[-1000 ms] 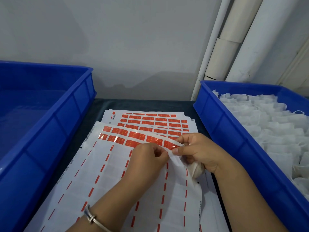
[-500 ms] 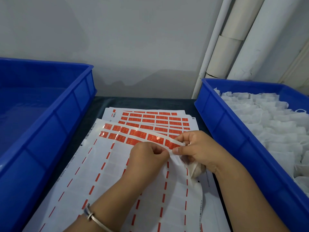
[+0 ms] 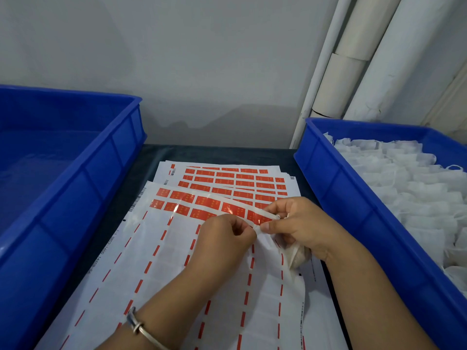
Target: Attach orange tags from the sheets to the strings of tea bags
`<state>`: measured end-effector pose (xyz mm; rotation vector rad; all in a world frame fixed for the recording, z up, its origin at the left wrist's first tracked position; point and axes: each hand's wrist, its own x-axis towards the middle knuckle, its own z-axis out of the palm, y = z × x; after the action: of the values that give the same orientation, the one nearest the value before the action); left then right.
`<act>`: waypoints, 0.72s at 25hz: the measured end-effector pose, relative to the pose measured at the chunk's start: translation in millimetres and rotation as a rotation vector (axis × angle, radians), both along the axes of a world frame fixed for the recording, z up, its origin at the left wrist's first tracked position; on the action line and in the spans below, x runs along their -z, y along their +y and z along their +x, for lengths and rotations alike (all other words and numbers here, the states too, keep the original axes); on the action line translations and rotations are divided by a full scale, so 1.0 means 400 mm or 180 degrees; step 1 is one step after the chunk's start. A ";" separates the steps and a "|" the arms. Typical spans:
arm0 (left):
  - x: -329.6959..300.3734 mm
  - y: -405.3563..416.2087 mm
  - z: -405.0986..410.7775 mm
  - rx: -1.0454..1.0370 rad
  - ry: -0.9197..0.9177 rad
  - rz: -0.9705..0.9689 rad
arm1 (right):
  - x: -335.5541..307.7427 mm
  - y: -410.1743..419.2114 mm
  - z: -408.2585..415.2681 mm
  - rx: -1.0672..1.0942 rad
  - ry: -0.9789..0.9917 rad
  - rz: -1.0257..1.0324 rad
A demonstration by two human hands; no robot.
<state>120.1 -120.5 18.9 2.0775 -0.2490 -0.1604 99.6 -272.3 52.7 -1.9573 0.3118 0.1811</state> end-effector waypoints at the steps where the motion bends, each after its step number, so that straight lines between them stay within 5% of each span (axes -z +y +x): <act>1: 0.000 0.000 0.000 -0.0006 0.0003 -0.0006 | -0.002 -0.001 -0.001 0.0009 -0.0010 0.0021; 18: -0.010 0.023 -0.014 0.0361 0.0205 0.0047 | -0.019 -0.023 -0.003 -0.0135 0.0178 0.0539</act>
<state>114.5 -111.3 23.0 2.0697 -0.3271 -0.2981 98.3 -281.5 60.3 -1.7944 0.2823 0.2812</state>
